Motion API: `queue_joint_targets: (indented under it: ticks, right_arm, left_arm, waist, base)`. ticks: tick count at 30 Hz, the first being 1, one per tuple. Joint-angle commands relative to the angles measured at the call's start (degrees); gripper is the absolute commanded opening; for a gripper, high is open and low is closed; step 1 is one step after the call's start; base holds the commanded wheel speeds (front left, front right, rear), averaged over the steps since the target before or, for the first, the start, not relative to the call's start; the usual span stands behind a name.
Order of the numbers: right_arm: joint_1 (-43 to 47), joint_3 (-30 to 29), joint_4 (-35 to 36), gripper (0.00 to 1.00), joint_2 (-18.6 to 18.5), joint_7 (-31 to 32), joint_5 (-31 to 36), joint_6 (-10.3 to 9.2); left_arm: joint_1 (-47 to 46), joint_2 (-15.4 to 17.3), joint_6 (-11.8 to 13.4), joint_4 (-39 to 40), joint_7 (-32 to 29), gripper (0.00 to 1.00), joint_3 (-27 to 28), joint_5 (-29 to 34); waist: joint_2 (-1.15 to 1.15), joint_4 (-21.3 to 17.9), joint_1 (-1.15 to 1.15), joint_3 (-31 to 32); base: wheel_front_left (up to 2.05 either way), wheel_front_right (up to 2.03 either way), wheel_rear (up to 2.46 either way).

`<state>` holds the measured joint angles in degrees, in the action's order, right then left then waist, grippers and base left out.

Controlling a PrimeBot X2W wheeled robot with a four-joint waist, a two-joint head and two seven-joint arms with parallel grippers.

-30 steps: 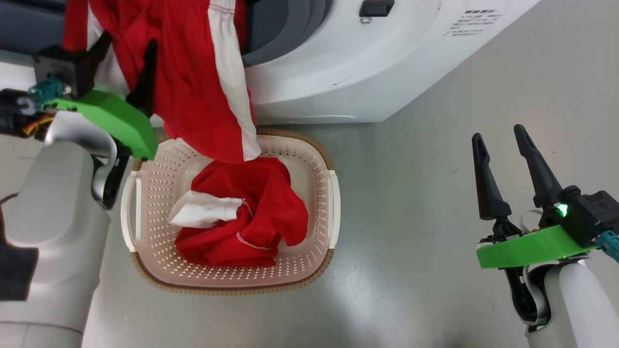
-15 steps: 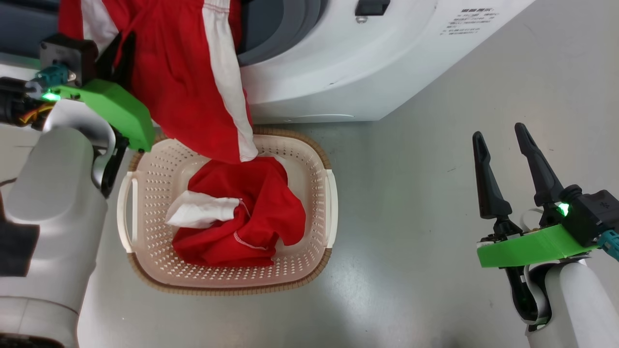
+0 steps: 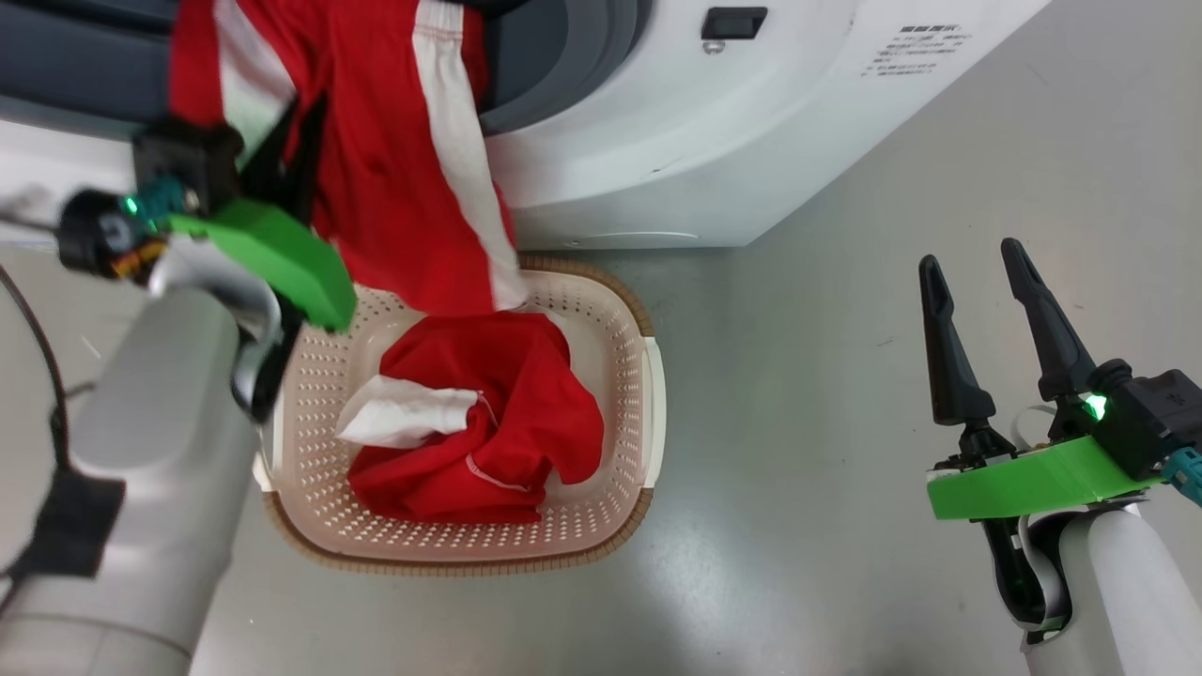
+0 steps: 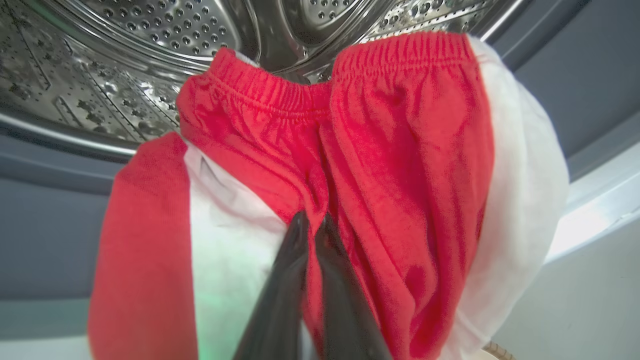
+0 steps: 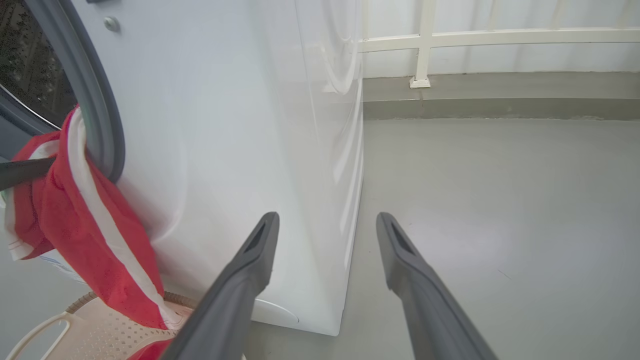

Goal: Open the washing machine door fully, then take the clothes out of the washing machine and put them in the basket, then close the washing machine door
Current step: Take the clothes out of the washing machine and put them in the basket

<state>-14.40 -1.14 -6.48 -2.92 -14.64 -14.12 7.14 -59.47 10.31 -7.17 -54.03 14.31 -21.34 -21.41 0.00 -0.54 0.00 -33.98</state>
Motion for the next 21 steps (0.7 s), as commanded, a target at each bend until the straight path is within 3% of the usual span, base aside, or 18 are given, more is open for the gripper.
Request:
queue_joint_targets:
  ticks: [1, 13, 21]
  right_arm:
    - [0.65, 1.24, 1.32, 1.00, 0.04, -0.36, -0.22, 0.35]
    - [1.80, 1.12, 1.22, 1.00, 0.04, -0.36, 0.16, 0.35]
    - [2.10, 1.42, 1.00, 1.00, 0.04, -0.36, 0.12, 0.35]
  left_arm:
    - [2.41, 2.60, -0.31, 2.03, 0.64, 0.00, 0.69, -0.57]
    - [17.25, 2.14, -0.08, 16.31, 0.68, 0.00, 0.36, -1.04]
    - [24.35, 0.91, 0.23, 19.62, 0.44, 0.00, -0.58, -2.47]
  waist:
    - [0.00, 0.10, 0.00, 0.21]
    - [0.00, 1.00, 0.00, 1.78]
    - [0.00, 1.29, 0.00, 2.39]
  base:
    - [0.00, 0.00, 0.00]
    - [0.00, 0.00, 0.00]
    - [0.00, 0.00, 0.00]
